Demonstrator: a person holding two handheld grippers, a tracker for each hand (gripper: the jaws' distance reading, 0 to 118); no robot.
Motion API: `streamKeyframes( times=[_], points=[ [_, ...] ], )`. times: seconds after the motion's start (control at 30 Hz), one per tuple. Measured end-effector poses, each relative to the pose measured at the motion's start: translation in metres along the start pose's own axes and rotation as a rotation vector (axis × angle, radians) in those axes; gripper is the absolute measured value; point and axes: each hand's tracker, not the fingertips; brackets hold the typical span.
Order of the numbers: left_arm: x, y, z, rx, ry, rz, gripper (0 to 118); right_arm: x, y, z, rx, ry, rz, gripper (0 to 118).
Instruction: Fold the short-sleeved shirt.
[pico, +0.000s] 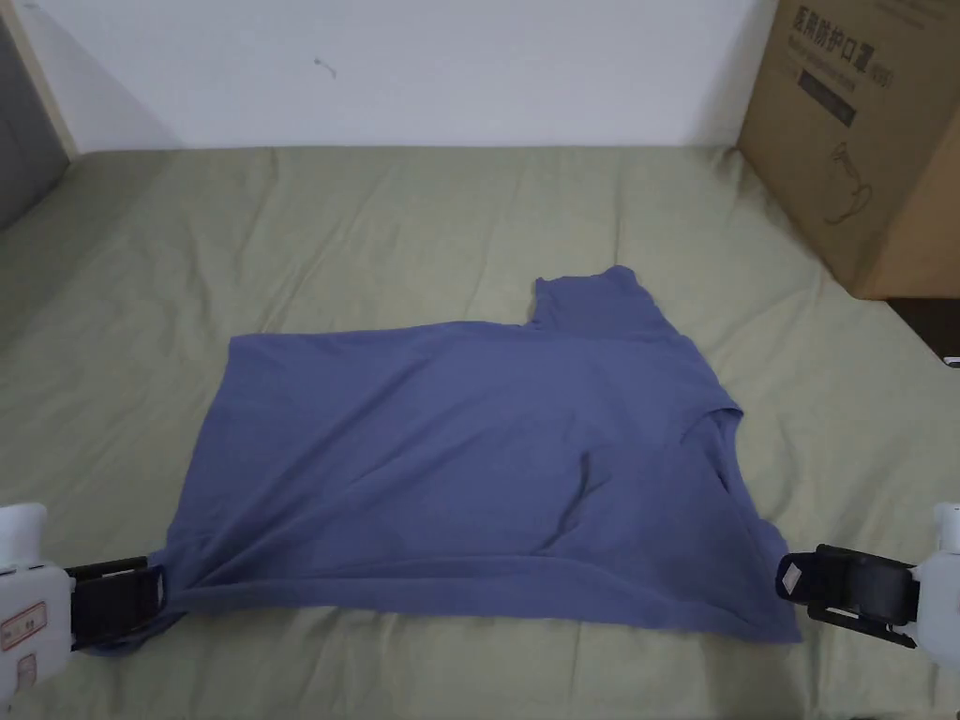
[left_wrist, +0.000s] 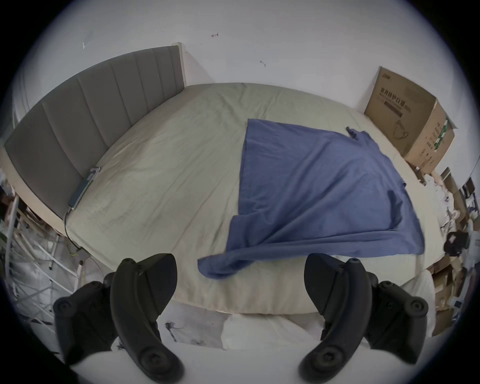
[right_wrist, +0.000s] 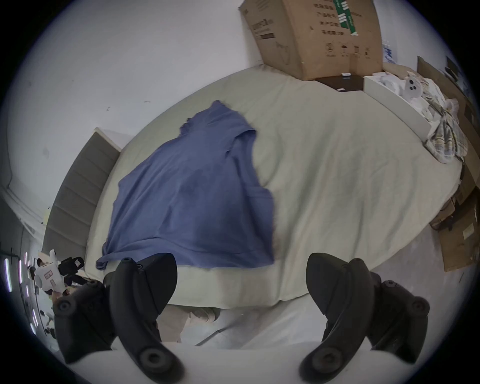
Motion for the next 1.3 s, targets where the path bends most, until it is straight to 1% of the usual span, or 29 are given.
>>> streamKeyframes(
  times=[0.03, 0.07, 0.1, 0.13, 0.17, 0.2, 0.23, 0.27, 0.33, 0.4, 0.43, 0.5, 0.53, 0.6, 0.63, 0.67, 0.73, 0.83, 0.87, 0.9, 0.93, 0.97, 1.07, 1.13, 1.2, 1.23, 1.3],
  points=[
    [-0.002, -0.004, 0.004, 0.014, -0.032, 0.021, 99, -0.005, -0.002, -0.001, 0.000, 0.020, 0.012, 102],
    [-0.004, -0.009, 0.008, 0.025, -0.044, 0.045, 83, -0.010, -0.005, -0.001, 0.007, 0.024, 0.021, 98],
    [-0.006, -0.014, 0.011, 0.028, -0.037, 0.074, 55, -0.017, -0.009, -0.001, 0.017, 0.026, 0.030, 86],
    [-0.006, -0.018, 0.009, 0.017, -0.020, 0.085, 12, -0.023, -0.013, -0.001, 0.023, 0.016, 0.039, 52],
    [-0.005, -0.024, 0.008, 0.008, -0.001, 0.084, 1, -0.028, -0.018, -0.004, 0.028, -0.002, 0.045, 24],
    [-0.008, -0.031, 0.006, 0.015, -0.010, 0.079, 1, -0.030, -0.022, -0.007, 0.024, -0.008, 0.048, 13],
    [-0.010, -0.035, 0.003, 0.012, -0.009, 0.075, 1, -0.031, -0.026, -0.010, 0.017, -0.008, 0.048, 10],
    [-0.012, -0.037, 0.000, 0.001, -0.011, 0.103, 1, -0.030, -0.029, -0.013, 0.008, 0.005, 0.046, 5],
    [-0.019, -0.040, -0.007, -0.016, -0.026, 0.158, 1, -0.030, -0.032, -0.020, -0.023, 0.005, 0.043, 4],
    [-0.022, -0.037, -0.011, -0.002, -0.023, 0.158, 2, -0.030, -0.034, -0.024, -0.032, 0.003, 0.046, 2],
    [-0.023, -0.035, -0.014, 0.001, -0.015, 0.151, 16, -0.029, -0.034, -0.026, -0.042, -0.003, 0.048, 2],
    [-0.027, -0.028, -0.024, -0.010, 0.010, 0.141, 71, -0.028, -0.032, -0.028, -0.046, -0.007, 0.047, 2],
    [-0.026, -0.025, -0.027, -0.025, 0.010, 0.143, 84, -0.027, -0.031, -0.029, -0.048, -0.008, 0.045, 2],
    [-0.034, -0.019, -0.039, -0.016, -0.008, 0.161, 87, -0.025, -0.029, -0.031, -0.052, -0.018, 0.038, 2],
    [-0.039, -0.017, -0.046, -0.013, 0.000, 0.174, 92, -0.024, -0.028, -0.033, -0.056, -0.017, 0.037, 2],
    [-0.038, -0.013, -0.052, -0.016, 0.006, 0.183, 94, -0.023, -0.027, -0.034, -0.063, -0.015, 0.037, 2],
    [-0.050, -0.012, -0.065, -0.034, 0.014, 0.226, 93, -0.023, -0.026, -0.037, -0.073, -0.026, 0.036, 2],
    [-0.059, -0.021, -0.085, -0.086, -0.046, 0.320, 87, -0.023, -0.026, -0.042, -0.084, -0.039, 0.039, 2],
    [-0.060, -0.025, -0.092, -0.112, -0.044, 0.327, 78, -0.022, -0.027, -0.044, -0.090, -0.040, 0.037, 2],
    [-0.056, -0.028, -0.095, -0.111, -0.031, 0.321, 49, -0.021, -0.027, -0.045, -0.094, -0.044, 0.034, 2],
    [-0.051, -0.030, -0.096, -0.114, -0.035, 0.315, 8, -0.021, -0.027, -0.046, -0.099, -0.050, 0.032, 2],
    [-0.049, -0.033, -0.094, -0.095, -0.020, 0.339, 8, -0.021, -0.027, -0.046, -0.102, -0.051, 0.033, 2],
    [-0.040, -0.028, -0.081, -0.065, -0.010, 0.294, 8, -0.019, -0.027, -0.045, -0.106, -0.059, 0.039, 2],
    [-0.041, -0.025, -0.072, -0.049, -0.018, 0.288, 7, -0.017, -0.026, -0.044, -0.107, -0.073, 0.049, 2],
    [-0.034, -0.018, -0.061, -0.033, -0.016, 0.270, 8, -0.015, -0.025, -0.043, -0.100, -0.079, 0.085, 3],
    [-0.033, -0.017, -0.058, -0.026, -0.017, 0.259, 8, -0.016, -0.024, -0.042, -0.086, -0.093, 0.108, 23],
    [-0.032, -0.016, -0.053, -0.021, -0.013, 0.238, 7, -0.017, -0.022, -0.044, -0.069, -0.135, 0.183, 84]
  ],
)
